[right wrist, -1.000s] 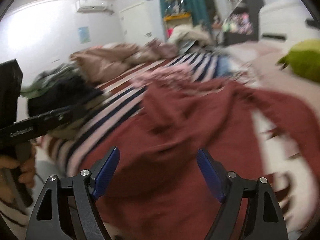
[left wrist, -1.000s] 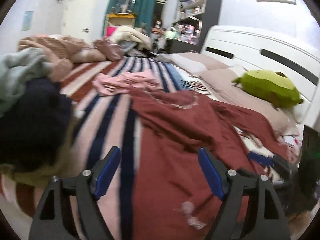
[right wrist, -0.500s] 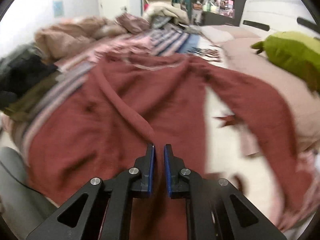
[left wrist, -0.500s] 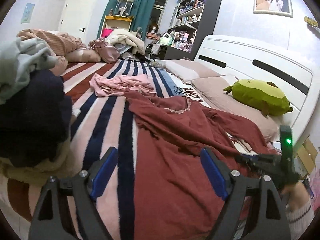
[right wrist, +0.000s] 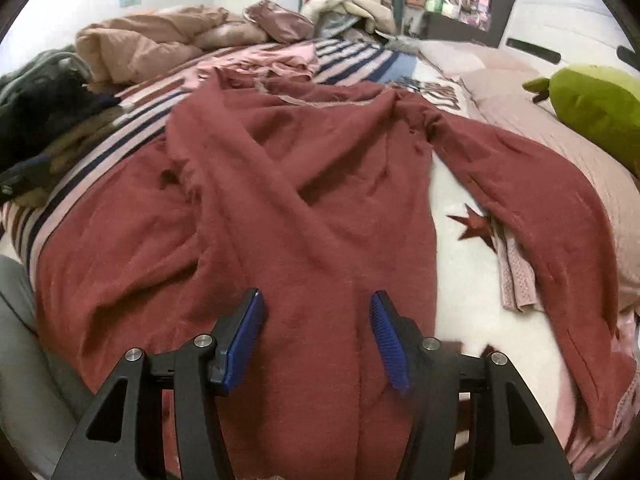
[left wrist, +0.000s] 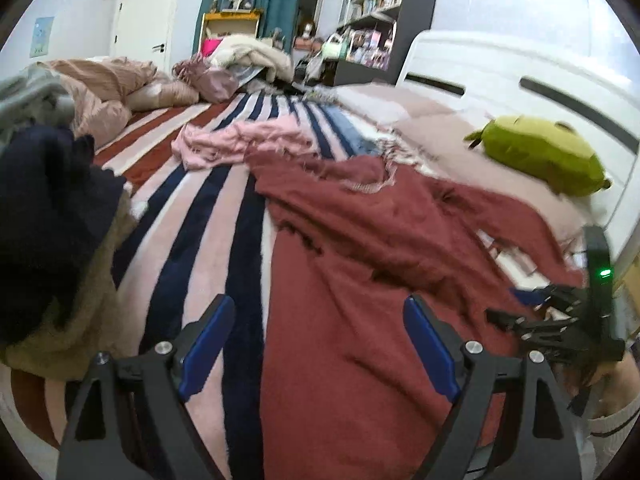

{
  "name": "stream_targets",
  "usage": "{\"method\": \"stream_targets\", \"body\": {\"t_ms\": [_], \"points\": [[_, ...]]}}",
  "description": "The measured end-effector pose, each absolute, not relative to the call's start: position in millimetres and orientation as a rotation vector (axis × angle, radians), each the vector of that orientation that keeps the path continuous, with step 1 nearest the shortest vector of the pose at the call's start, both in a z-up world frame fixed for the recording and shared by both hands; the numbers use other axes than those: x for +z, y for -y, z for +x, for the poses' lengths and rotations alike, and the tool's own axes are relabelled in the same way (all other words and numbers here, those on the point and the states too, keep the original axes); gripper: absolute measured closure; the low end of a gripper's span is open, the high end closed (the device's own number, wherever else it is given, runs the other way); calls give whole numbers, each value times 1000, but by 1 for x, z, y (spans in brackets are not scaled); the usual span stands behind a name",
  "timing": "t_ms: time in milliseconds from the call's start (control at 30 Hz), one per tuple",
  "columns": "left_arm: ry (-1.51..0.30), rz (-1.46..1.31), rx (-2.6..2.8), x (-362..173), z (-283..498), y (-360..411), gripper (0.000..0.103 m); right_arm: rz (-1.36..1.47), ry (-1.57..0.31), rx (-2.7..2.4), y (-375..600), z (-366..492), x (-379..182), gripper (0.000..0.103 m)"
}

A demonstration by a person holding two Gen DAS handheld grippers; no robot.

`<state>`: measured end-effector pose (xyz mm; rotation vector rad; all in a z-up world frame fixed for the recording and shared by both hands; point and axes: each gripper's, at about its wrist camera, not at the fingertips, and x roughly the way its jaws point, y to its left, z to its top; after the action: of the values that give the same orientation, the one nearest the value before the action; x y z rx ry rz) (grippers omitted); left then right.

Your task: Fold small clothes

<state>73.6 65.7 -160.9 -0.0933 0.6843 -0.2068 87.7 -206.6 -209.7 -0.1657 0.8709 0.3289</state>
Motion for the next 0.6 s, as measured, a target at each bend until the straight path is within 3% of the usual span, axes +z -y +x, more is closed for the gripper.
{"method": "stream_targets", "body": {"t_ms": [33,100,133,167,200,233,300,600], "points": [[-700,-97,-190,-167,75,-66,19,-162,-881,371,208,86,-210,77],[-753,-109,-186,-184,81,-66,22,-188,-879,391,208,82,-210,98],[-783,-102,-196,-191,84,-64,41,-207,-869,384,208,80,-209,99],[-827,-84,-204,-200,89,-62,71,-217,-860,380,208,78,-209,99],[-863,-57,-176,-209,92,-60,78,-209,-849,376,210,77,-208,101],[-854,-52,-161,-211,91,-59,80,-188,-844,368,213,78,-207,101],[-836,-77,-157,-210,86,-61,100,-155,-838,344,221,81,-206,101],[-810,-33,-44,-204,68,-72,101,-225,-768,147,240,89,-197,102]]}}
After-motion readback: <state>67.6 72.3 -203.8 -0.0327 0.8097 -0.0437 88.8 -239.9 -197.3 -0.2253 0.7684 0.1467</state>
